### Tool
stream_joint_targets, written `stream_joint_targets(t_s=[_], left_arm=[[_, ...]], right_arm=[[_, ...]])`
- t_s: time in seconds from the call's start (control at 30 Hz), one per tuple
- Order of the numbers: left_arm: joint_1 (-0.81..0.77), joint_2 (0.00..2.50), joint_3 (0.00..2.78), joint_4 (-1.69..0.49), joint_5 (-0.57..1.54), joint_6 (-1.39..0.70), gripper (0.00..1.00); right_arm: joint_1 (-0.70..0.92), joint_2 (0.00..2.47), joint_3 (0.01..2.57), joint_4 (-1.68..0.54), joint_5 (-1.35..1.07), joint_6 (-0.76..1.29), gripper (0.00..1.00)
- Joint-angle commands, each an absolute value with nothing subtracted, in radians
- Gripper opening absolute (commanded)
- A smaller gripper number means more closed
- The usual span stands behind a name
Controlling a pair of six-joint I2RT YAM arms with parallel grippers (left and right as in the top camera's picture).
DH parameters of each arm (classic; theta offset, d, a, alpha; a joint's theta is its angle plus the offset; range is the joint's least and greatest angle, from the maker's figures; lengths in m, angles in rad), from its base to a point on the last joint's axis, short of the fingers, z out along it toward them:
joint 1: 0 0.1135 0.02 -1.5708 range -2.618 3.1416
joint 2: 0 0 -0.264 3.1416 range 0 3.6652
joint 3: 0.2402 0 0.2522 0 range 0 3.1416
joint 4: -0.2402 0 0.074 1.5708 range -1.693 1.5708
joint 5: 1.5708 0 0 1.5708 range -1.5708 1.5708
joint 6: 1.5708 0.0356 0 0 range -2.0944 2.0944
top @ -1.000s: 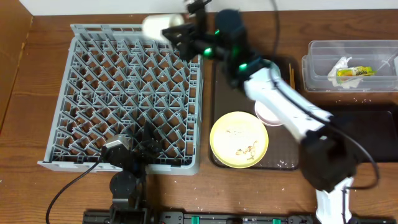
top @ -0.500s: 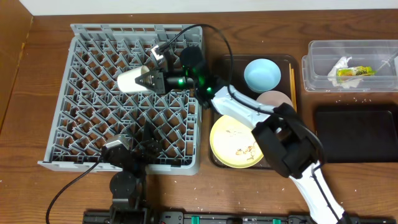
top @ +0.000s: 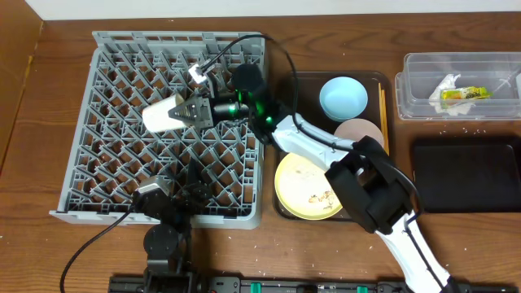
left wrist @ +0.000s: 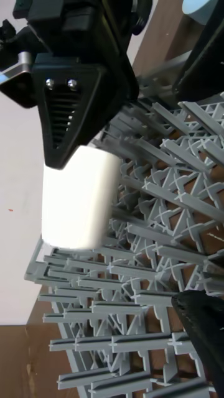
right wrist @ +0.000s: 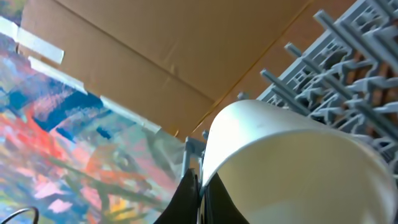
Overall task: Sort waste into correct bins and load items into the dishwasher
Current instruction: 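Lower the white cup into the dish rack and open the right gripper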
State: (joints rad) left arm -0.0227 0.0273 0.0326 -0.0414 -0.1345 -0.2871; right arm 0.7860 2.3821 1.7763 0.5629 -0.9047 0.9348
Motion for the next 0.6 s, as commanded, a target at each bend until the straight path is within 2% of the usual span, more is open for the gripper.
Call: stream_joint_targets(t_s=[0.0, 0.27, 0.43, 0.57], left_arm=[[-0.025, 0.025, 0.012, -0.074, -0.15, -0.278, 0.98], [-0.025, 0.025, 0.012, -0.074, -0.15, -0.278, 0.98], [-0.025, 0.025, 0.012, -0.074, -0.15, -0.278, 0.98], [-0.025, 0.025, 0.012, -0.074, -0.151, -0.278, 0.98]], right_arm=[[0.813, 2.415, 1.801, 0.564, -0.924, 0.948, 0.01], [0.796, 2.507, 1.801, 0.593, -0.927, 1.044, 0.01], [0.767, 2.51, 1.817, 0.585, -0.936, 0.987, 0.03], [0.74, 2.51, 1.846, 0.495, -0.936, 0.928, 0.06]])
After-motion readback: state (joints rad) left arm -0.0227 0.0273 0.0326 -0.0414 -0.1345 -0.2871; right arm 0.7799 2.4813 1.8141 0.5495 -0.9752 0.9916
